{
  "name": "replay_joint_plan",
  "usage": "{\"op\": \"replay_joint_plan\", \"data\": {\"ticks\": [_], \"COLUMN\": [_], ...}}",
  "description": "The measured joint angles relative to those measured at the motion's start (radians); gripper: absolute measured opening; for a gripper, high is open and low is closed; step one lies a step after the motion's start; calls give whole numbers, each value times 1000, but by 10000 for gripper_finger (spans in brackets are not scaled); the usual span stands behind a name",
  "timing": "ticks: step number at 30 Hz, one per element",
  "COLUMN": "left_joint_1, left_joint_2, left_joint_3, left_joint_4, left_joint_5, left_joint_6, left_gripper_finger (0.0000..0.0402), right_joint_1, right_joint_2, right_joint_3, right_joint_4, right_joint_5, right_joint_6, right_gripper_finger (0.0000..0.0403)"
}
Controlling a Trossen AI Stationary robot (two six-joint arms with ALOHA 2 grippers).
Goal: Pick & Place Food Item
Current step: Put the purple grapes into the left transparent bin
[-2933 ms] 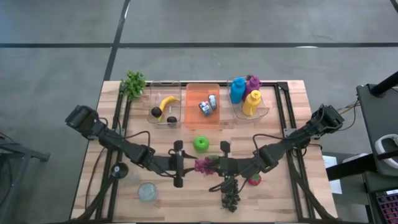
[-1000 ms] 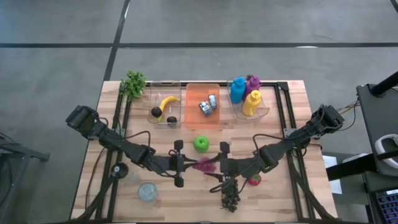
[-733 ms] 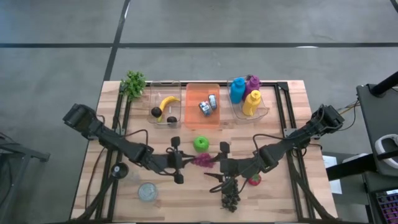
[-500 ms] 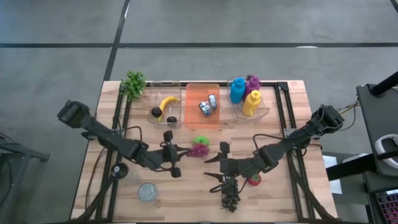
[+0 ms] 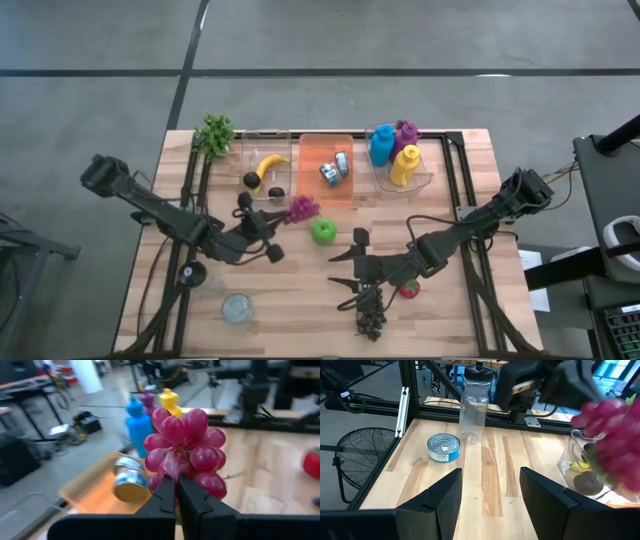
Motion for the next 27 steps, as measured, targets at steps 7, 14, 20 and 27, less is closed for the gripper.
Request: {"op": "replay_joint_plan", "data": {"ticks": [7,14,20,27], "left_joint_1": [5,65,169,292], "left_joint_2": [-78,-144,-158,-156], "left_joint_3": [-1,-1,-1,-8], "left_joint_4": [-41,-74,-123,-197], "left_joint_5": [-158,-208,-207,-181], "left_joint_6": [1,4,-23,-124], "left_gripper_finger": [2,2,2,2], "right_joint_1": [0,0,0,0], "right_joint_2": [0,0,0,0], "right_joint_3": [0,0,0,0], "right_joint_4": [0,0,0,0], "right_joint_5": [0,0,0,-1], "right_joint_6": [0,3,2,2], "right_gripper_finger": [189,194,195,196]}}
